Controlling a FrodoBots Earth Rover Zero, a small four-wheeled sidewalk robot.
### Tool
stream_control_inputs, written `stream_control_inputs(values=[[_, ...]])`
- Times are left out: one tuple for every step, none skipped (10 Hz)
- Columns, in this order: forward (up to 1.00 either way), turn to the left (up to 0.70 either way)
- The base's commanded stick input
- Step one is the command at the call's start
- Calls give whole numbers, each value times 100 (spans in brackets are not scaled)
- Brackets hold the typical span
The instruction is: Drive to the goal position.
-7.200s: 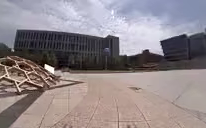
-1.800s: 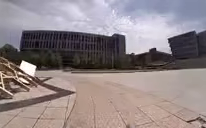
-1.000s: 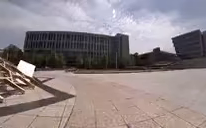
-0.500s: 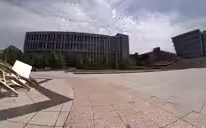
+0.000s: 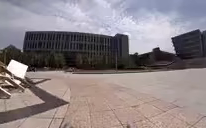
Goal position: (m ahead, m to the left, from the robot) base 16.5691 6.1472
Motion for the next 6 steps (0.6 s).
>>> stream_control_inputs(values=[[45,0],[45,0],[45,0],[45,0],[45,0],[45,0]])
